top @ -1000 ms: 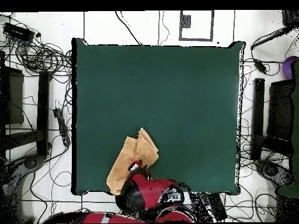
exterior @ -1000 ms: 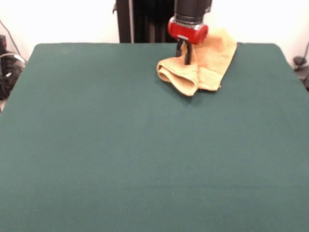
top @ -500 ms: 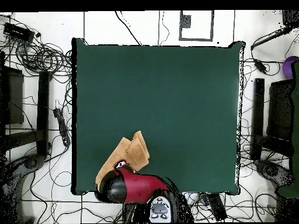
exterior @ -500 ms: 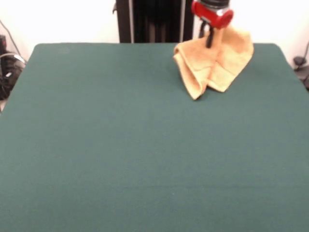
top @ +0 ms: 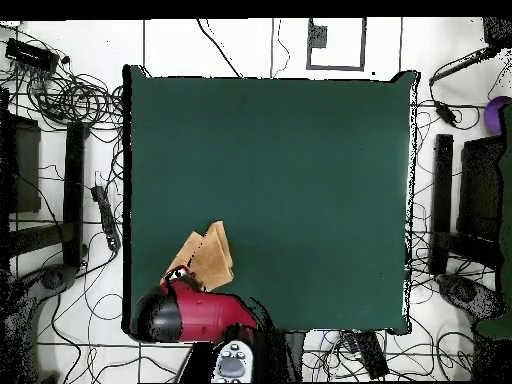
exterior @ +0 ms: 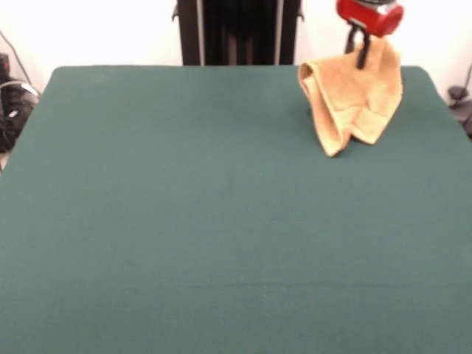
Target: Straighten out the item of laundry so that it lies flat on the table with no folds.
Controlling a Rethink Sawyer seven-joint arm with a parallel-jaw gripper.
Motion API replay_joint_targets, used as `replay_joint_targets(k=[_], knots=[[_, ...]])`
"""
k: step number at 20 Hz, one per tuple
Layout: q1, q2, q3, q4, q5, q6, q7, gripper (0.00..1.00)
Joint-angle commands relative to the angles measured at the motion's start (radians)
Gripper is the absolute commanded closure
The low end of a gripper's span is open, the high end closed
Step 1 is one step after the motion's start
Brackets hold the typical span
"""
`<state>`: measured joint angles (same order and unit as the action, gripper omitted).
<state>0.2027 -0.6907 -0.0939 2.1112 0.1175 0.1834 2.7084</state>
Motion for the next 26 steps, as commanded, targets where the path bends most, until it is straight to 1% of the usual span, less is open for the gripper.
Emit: replay_joint_targets(k=[1,2,3,5,6,8,10,11,15,16,18,19,20,21,22,24,26], knots=[[0.036,0.11,0.053,-0.188,0.096,-0.037,0.133,1.0],[0.029,0.139,0.061,-0.2,0.09,-0.075,0.126,1.0],[0.036,0.169,0.049,-0.22,0.077,-0.102,0.115,1.0],[0.078,0.213,-0.005,-0.269,0.071,-0.106,0.11,1.0],[0.164,0.255,-0.122,-0.34,0.071,-0.045,0.109,0.0],[0.161,0.259,-0.117,-0.361,0.075,-0.001,0.105,0.0],[0.19,0.259,-0.151,-0.407,0.078,0.059,0.109,0.0],[0.194,0.24,-0.14,-0.389,0.094,0.053,0.131,0.0],[0.376,0.23,-0.224,-0.348,0.313,0.112,0.416,0.0],[0.428,0.247,-0.255,-0.361,0.369,0.137,0.478,0.0],[0.502,0.267,-0.289,-0.376,0.475,0.182,0.582,0.0],[0.535,0.278,-0.31,-0.384,0.514,0.199,0.627,0.0],[0.563,0.292,-0.339,-0.4,0.535,0.228,0.65,0.0],[0.577,0.298,-0.358,-0.406,0.54,0.246,0.64,0.0],[0.572,0.286,-0.358,-0.396,0.531,0.25,0.599,0.0],[0.522,0.225,-0.323,-0.339,0.496,0.244,0.485,0.0],[0.447,0.137,-0.286,-0.271,0.442,0.259,0.354,0.0]])
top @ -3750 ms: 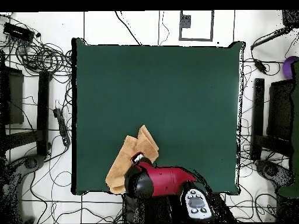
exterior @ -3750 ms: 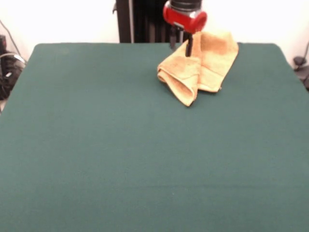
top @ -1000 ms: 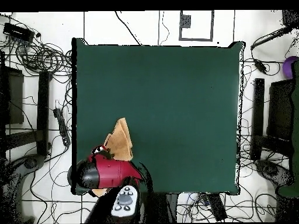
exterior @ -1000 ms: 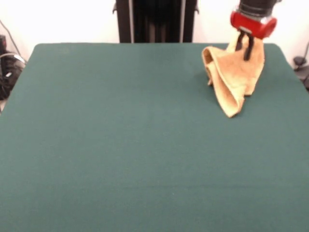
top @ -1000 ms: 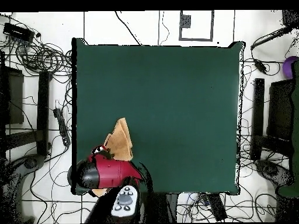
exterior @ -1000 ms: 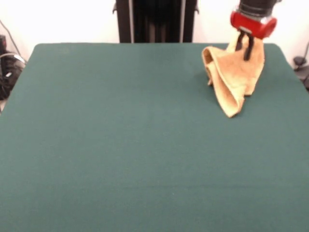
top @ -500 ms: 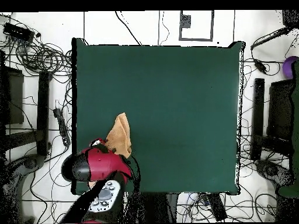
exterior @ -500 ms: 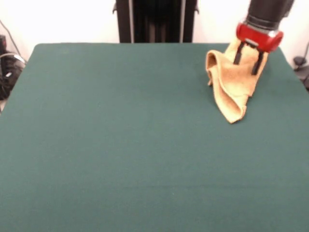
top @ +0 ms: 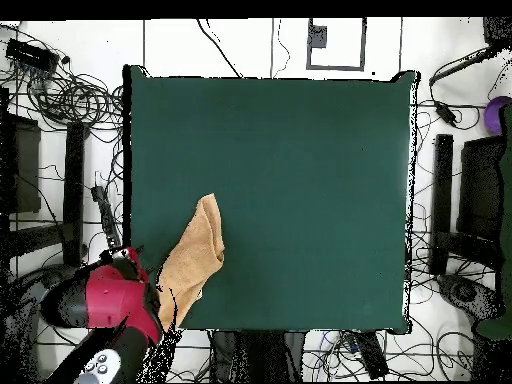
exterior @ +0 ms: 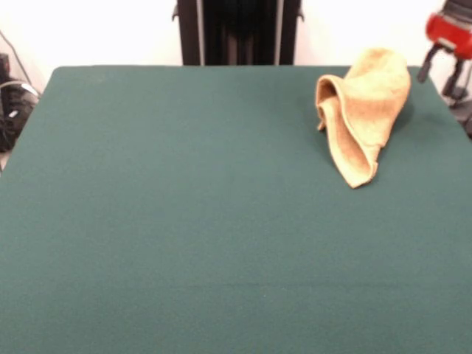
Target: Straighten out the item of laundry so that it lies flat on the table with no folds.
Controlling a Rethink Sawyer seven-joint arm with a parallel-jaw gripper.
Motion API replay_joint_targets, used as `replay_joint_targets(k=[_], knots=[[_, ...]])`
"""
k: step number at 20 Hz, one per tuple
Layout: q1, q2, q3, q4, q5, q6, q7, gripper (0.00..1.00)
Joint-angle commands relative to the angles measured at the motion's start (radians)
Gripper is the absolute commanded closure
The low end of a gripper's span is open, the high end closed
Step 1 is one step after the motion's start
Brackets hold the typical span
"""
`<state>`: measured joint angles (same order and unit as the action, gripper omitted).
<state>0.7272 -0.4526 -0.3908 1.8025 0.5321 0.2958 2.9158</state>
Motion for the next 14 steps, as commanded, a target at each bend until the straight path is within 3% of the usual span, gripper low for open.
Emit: replay_joint_targets(k=[1,4,9,14], knots=[[-0.117,-0.137,0.023,0.062,0.004,0.157,0.095,0.0],[-0.186,-0.227,0.018,0.093,-0.089,0.237,-0.036,0.0],[-0.396,-0.368,0.15,0.121,-0.248,0.395,-0.322,0.0],[-0.446,-0.452,0.162,0.067,-0.36,0.509,-0.313,0.0]])
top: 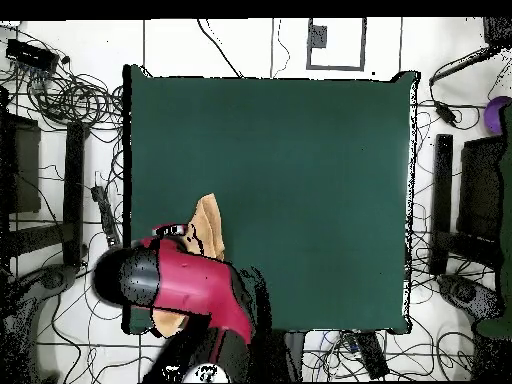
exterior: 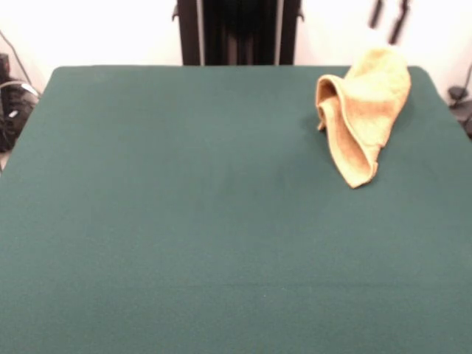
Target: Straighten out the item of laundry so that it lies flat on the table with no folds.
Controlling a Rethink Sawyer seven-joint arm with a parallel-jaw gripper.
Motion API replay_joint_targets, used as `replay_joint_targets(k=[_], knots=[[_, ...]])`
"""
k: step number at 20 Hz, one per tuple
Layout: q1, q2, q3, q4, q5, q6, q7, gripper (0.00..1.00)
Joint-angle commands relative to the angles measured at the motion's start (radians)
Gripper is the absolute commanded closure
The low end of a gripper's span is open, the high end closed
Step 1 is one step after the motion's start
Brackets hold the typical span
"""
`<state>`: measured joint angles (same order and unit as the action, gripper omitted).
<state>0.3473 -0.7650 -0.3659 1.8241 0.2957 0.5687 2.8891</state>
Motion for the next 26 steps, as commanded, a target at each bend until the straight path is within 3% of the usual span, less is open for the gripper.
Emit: replay_joint_targets(k=[1,3,5,8,10,12,16,20,22,24,26], knots=[[-0.079,-0.143,0.145,0.038,-0.138,0.236,-0.28,0.0],[-0.101,-0.145,0.164,0.043,-0.159,0.187,-0.259,0.0],[-0.112,-0.117,0.195,0.082,-0.155,0.041,-0.194,0.0],[-0.081,-0.033,0.208,0.121,-0.123,-0.218,0.029,0.0],[-0.007,0.028,0.143,0.093,-0.104,-0.266,0.171,0.0],[0.038,0.06,0.106,0.08,-0.068,-0.262,0.237,0.0],[0.014,0.048,0.149,0.126,-0.043,-0.325,0.175,0.0],[-0.025,0.059,0.182,0.156,-0.083,-0.387,0.097,0.0],[-0.104,0.036,0.249,0.187,-0.128,-0.384,0.006,0.0],[-0.215,-0.012,0.353,0.235,-0.165,-0.321,-0.12,0.0],[-0.272,-0.056,0.403,0.267,-0.191,-0.257,-0.176,0.0]])
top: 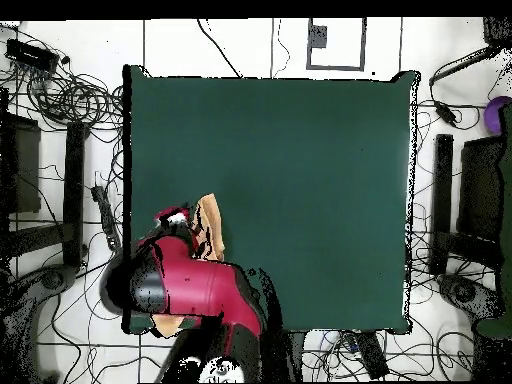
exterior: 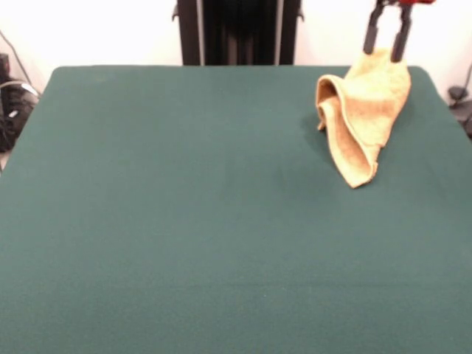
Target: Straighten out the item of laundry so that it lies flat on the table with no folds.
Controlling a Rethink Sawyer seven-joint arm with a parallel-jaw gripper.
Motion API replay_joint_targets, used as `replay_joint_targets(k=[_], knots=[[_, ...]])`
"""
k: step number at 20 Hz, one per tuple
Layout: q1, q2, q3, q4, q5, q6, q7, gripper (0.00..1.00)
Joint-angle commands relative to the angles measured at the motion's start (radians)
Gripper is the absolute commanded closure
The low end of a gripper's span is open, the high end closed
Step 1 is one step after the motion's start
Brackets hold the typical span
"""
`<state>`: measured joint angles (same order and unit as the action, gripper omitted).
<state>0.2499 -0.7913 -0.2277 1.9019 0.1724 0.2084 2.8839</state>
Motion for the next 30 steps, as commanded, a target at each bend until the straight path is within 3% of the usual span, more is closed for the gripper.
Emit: replay_joint_targets(k=[1,5,8,11,13,16,22,27,30], knots=[[-0.187,-0.05,0.274,0.198,-0.081,0.133,-0.189,0.0],[-0.226,-0.101,0.306,0.226,-0.15,0.19,-0.207,0.0],[-0.228,-0.105,0.308,0.246,-0.193,0.156,-0.161,0.0],[-0.198,-0.023,0.304,0.278,-0.2,-0.036,-0.006,0.0],[-0.14,0.075,0.272,0.277,-0.172,-0.213,0.129,0.0],[-0.017,0.182,0.16,0.228,-0.116,-0.331,0.222,0.0],[-0.02,0.259,0.144,0.227,-0.092,-0.424,0.187,0.0],[-0.085,0.289,0.152,0.247,-0.168,-0.471,0.114,0.0],[-0.142,0.238,0.159,0.285,-0.226,-0.424,0.066,0.0]])
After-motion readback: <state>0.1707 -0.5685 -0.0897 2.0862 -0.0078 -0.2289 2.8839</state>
